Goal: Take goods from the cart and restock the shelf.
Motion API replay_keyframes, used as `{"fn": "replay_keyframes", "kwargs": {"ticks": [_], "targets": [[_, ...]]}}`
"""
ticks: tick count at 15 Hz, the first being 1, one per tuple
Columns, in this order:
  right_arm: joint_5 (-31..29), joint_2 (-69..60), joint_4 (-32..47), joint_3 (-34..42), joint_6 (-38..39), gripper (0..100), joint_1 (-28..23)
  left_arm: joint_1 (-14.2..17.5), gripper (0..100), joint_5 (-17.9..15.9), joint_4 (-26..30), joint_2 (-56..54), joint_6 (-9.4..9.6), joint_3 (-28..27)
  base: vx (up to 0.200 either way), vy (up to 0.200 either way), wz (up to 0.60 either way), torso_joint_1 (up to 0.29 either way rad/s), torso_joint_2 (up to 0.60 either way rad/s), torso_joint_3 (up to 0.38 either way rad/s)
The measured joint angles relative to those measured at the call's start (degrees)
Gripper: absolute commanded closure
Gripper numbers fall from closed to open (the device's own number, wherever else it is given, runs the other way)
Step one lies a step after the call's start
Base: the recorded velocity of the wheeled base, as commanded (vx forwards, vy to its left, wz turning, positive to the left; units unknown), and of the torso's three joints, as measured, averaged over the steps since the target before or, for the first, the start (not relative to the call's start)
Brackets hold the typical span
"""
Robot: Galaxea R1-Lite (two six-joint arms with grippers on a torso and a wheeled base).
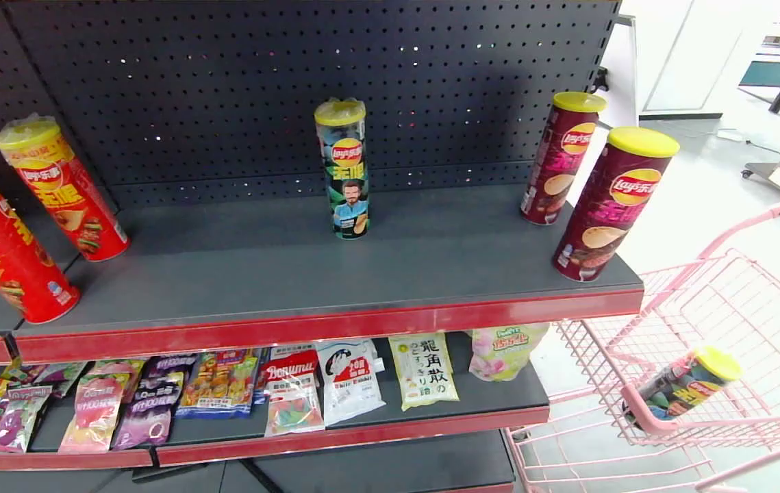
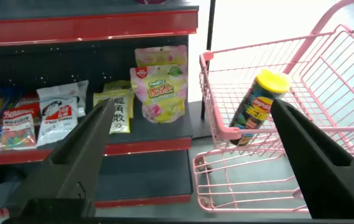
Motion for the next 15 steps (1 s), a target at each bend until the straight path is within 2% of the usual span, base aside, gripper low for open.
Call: {"fn": "replay_keyframes", "kwargs": {"ticks": [8,12,15], "targets": [[-0.1,0.0,0.0,0.0,0.1,0,0.0,0.0,0,0.0,0.0,0.0,-0.05,0.0,0.0,-0.2,0.0,0.003,0.0,0.001],[-0.1,0.0,0.0,0.0,0.1,0,0.1,0.0,0,0.0,0.0,0.0,-0.02,0.0,0.0,0.0,0.0,0.0,0.0,0.0],[-0.2,0.0,0.0,0.0,0.0,0,0.0,0.0,0,0.0,0.0,0.0,-0.05,0.0,0.0,0.0,-0.6,0.001,0.01,0.005]]}}
